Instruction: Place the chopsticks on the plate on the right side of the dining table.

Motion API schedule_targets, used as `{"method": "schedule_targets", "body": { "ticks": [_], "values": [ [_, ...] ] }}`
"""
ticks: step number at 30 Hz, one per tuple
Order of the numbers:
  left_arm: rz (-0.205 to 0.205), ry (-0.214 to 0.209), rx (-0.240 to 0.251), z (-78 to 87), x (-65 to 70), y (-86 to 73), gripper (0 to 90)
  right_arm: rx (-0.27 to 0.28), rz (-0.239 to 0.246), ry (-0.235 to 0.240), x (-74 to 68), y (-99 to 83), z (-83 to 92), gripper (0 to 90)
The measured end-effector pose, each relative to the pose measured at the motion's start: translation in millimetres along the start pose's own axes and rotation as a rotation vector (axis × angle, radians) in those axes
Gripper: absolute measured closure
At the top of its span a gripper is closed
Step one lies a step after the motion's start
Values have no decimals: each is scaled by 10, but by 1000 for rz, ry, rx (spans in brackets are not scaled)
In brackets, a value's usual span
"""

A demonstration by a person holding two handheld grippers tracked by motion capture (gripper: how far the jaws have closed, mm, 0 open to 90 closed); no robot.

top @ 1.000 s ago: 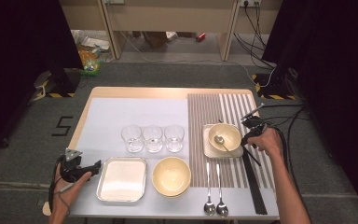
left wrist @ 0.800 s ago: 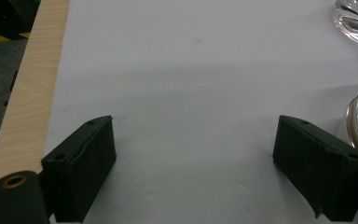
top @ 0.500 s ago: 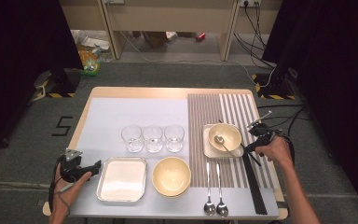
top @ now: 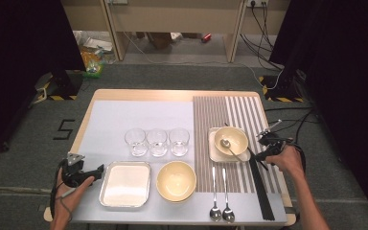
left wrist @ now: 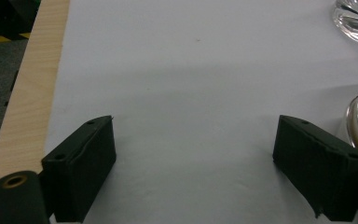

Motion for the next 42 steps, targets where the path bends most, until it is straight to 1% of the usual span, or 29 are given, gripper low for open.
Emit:
{"method": "schedule_targets", "body": {
  "ticks": [2, 3, 6, 7, 8, 13, 18, 19, 20, 26, 28, 34, 35, 36, 37, 39, 42],
  "values": [
    [0, -1, -1, 1, -1, 0, 123, 6, 9, -6, 9, 22, -4, 850],
    [0, -1, -2, 1, 0, 0, 122, 8, 0, -4, 1, 31, -7, 851],
    [-1, 0, -1, 1, -1, 0, 122, 10, 0, -8, 1, 80, -21, 852],
    [0, -1, -1, 0, -1, 0, 122, 9, -5, -9, -3, 109, -20, 852],
    [0, -1, 0, 0, 0, 0, 122, 14, 7, -8, 2, 136, -24, 853],
    [0, -1, -2, 1, -1, 0, 122, 20, 8, -13, -2, 274, -39, 853],
    [0, -2, -2, 1, -2, 0, 123, 6, -1, -12, -16, 352, -64, 852],
    [0, -1, -1, 1, -2, 0, 123, 7, 9, -17, -13, 363, -71, 851],
    [0, -1, -1, 1, -1, -1, 123, 6, 7, -18, -19, 368, -76, 851],
    [-1, -2, -1, 2, -1, -1, 123, -2, 8, -16, -32, 366, -86, 843],
    [0, -1, -1, 1, -2, 0, 123, 4, 8, -13, -32, 358, -80, 813],
    [0, -2, -1, 1, -2, 0, 123, 43, 7, -14, -47, 321, 13, 767],
    [0, -2, -1, 1, -2, 0, 123, 57, 3, -15, -51, 308, 43, 763],
    [0, -1, -1, 1, -1, 0, 123, 59, -5, -15, -59, 295, 61, 759],
    [-1, -1, -1, 2, -1, -1, 123, 64, 2, -12, -56, 280, 80, 748],
    [0, -1, -1, 1, -2, 0, 123, 79, -13, -13, -64, 242, 118, 731],
    [0, -1, -1, 1, -1, -1, 123, 106, -22, -8, -78, 174, 175, 711]
  ]
}}
Point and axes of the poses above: each handheld gripper's, and its own axes: z roughly backward along the jaws, y roughly out of its top, x roughly to its right, the point moved 3 cm from there along -z, roughly forward along the jaws, and after that the axes turned 3 degrees about -z, right-handed, at the moved point
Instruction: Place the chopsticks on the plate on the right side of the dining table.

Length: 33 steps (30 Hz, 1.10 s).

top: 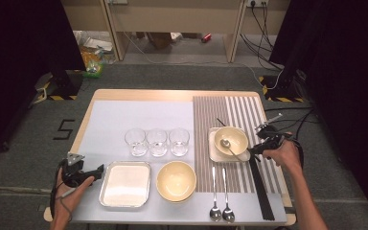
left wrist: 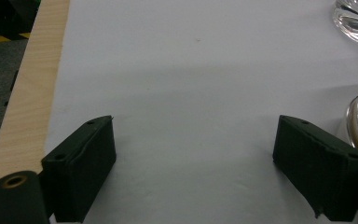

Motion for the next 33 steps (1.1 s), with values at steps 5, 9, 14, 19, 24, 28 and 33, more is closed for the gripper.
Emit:
{"method": "schedule_targets", "body": {
  "ticks": [5, 9, 14, 19, 24, 28, 33],
  "values": [
    [0, 0, 0, 0, 0, 0, 123, 35, -37, -2, -5, -103, 94, 671],
    [-1, 0, 0, 0, 0, 0, 122, 53, -33, 5, -29, -187, 143, 657],
    [0, 0, -2, 1, 1, 0, 123, 67, -35, 4, -59, -293, 186, 646],
    [0, 0, 0, -1, 0, 0, 122, 84, -44, 6, -94, -400, 229, 633],
    [0, 0, -1, 0, 0, 0, 123, 97, -39, -2, -120, -529, 282, 621],
    [0, 0, -1, 0, 0, 0, 122, 102, -50, -8, -133, -658, 325, 619],
    [0, 0, 0, 0, 0, 0, 122, 108, -50, -15, -134, -802, 337, 616]
  ]
}}
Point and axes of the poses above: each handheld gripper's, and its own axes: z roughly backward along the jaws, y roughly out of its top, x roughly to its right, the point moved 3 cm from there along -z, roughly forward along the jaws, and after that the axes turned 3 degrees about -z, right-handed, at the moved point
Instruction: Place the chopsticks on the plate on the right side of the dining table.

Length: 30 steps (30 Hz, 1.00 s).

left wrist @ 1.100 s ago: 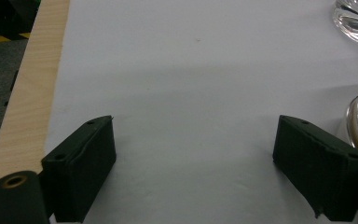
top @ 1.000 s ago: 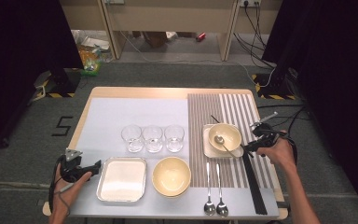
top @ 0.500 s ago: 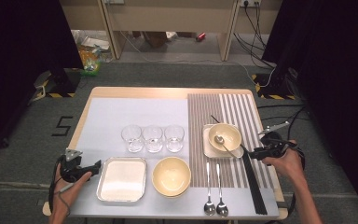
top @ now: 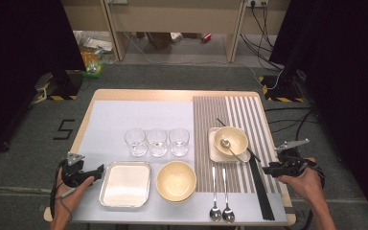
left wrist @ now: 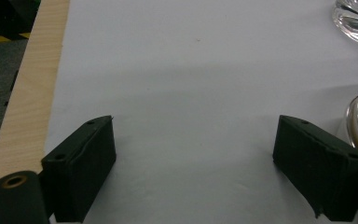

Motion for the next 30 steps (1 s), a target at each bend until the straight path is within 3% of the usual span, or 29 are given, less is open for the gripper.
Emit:
{"method": "schedule_targets", "body": {
  "ticks": [10, 30],
  "values": [
    [-2, -1, -2, 2, -1, 0, 122, -10, -1, 0, -70, -157, -4, 612],
    [1, -5, -1, 3, -4, 0, 123, -82, 9, -1, -179, -452, -152, 632]
  ]
}}
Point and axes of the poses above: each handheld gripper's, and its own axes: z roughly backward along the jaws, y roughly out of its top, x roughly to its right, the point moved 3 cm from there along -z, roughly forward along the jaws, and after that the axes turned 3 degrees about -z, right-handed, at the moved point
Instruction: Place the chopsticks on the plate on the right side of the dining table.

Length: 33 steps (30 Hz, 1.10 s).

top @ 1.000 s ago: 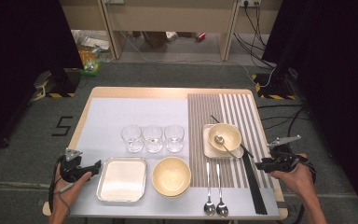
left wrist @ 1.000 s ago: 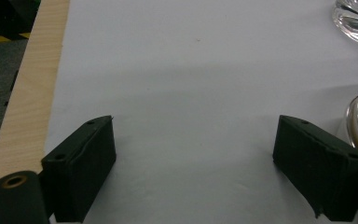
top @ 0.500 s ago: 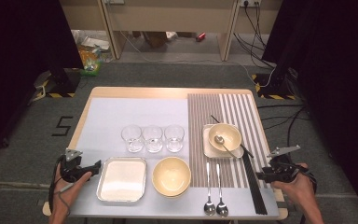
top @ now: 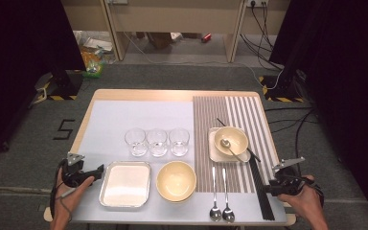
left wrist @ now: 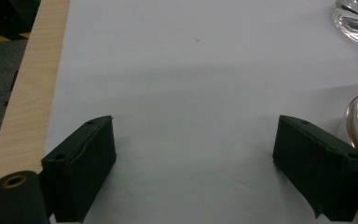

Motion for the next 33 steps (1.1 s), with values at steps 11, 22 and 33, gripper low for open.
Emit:
{"method": "schedule_targets", "body": {
  "ticks": [11, 22, 33],
  "values": [
    [1, 0, 1, -1, 1, 0, 123, -14, -22, -3, -19, -32, -69, 647],
    [0, 4, 2, -2, 3, 0, 123, -82, -57, 3, 54, 2, -61, 781],
    [1, 2, 2, -2, 2, -1, 123, -209, -212, -4, 94, 145, -94, 807]
  ]
}}
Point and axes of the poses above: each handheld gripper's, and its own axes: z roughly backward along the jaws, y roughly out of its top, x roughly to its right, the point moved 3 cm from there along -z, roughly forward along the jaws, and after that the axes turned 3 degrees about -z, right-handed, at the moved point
